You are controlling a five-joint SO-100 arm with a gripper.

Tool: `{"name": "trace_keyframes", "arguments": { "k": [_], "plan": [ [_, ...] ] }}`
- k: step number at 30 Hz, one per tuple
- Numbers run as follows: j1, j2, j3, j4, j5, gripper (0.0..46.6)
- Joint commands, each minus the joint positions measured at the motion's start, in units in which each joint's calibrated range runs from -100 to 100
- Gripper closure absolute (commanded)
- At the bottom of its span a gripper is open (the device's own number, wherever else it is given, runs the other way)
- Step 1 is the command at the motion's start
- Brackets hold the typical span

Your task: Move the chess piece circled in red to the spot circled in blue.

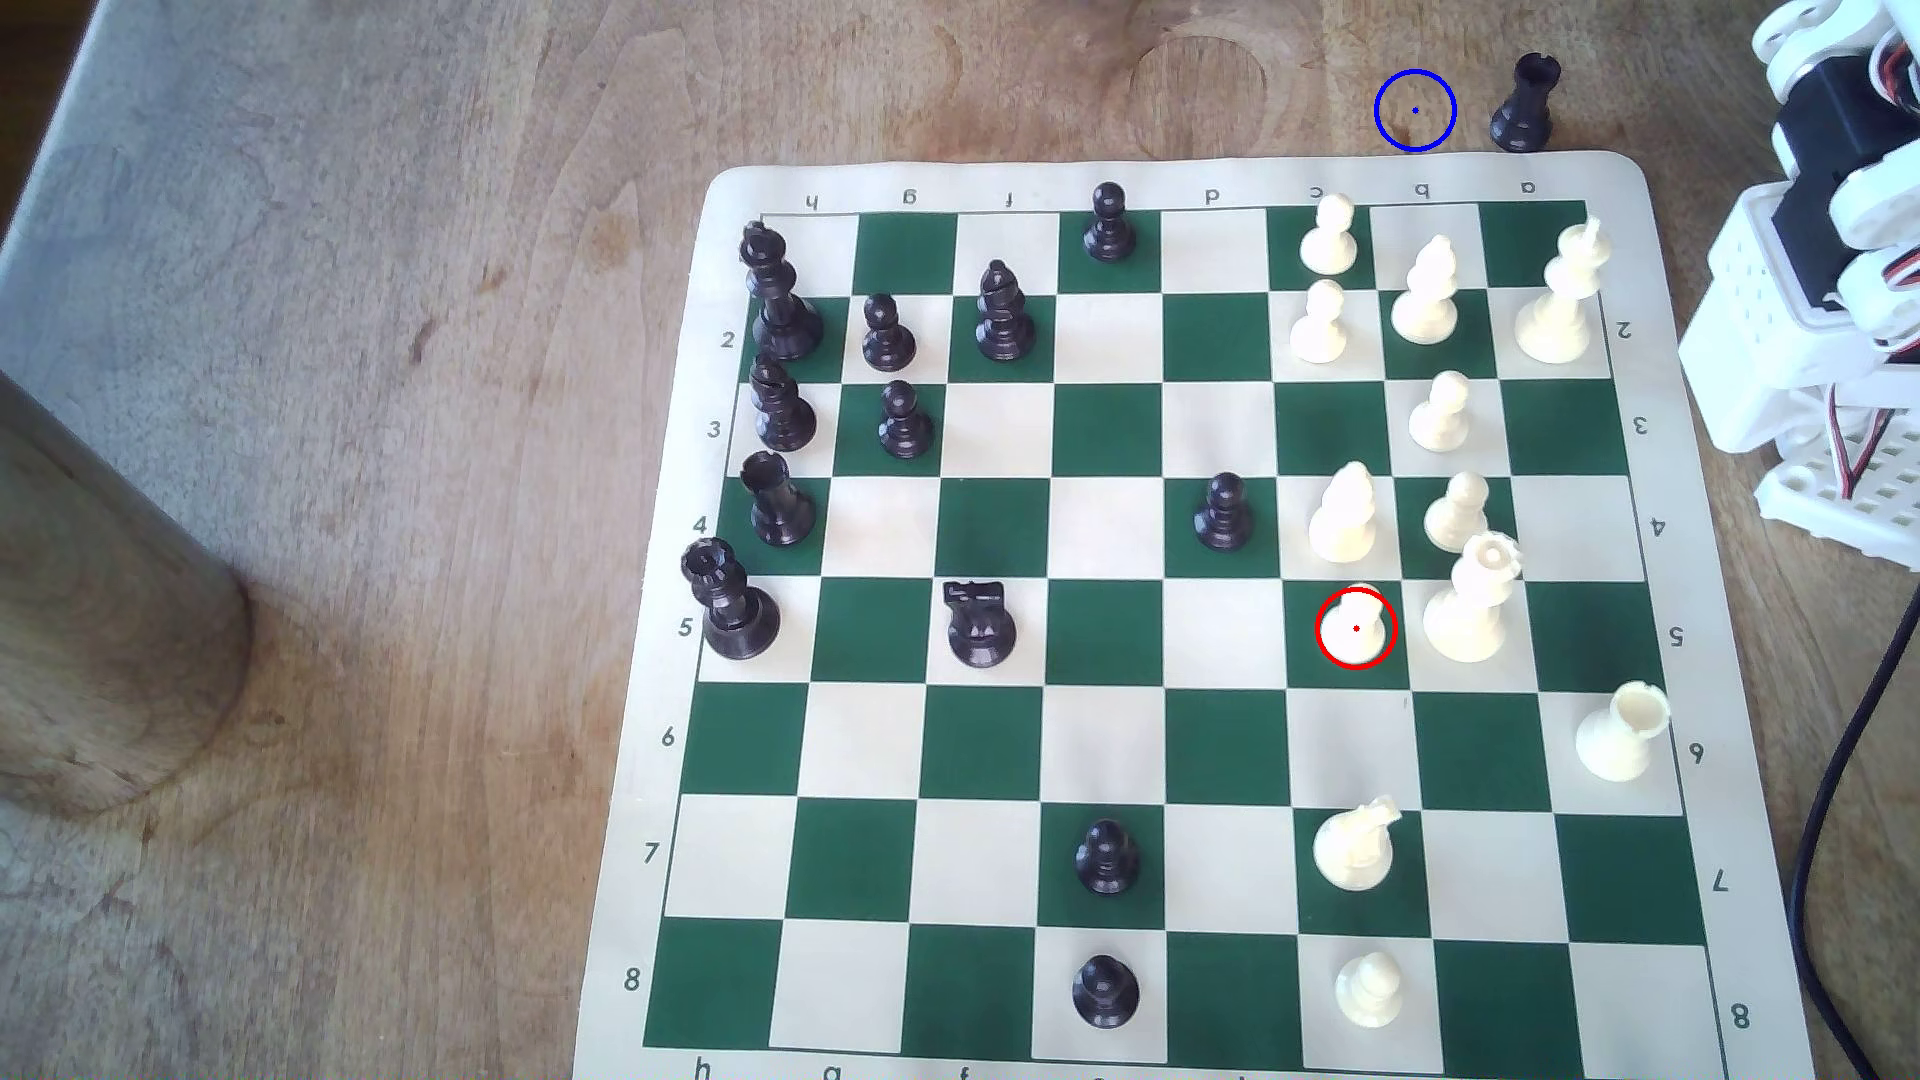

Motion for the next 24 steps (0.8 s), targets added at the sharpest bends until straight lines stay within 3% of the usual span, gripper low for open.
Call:
{"name": "trace_keyframes", "arguments": {
  "k": [1,8,14,17,24],
  "plan": [
    [-3.59,0.06,1.17,2.74,0.15,46.4],
    [-6.4,0.06,-5.26,25.84,0.15,46.4],
    [-6.48,0.06,-16.87,55.48,0.15,46.4],
    [-1.24,0.06,-23.85,79.97,-0.2,46.4],
    [-1.32,0.14,-25.57,92.42,-0.34,46.4]
  ]
}}
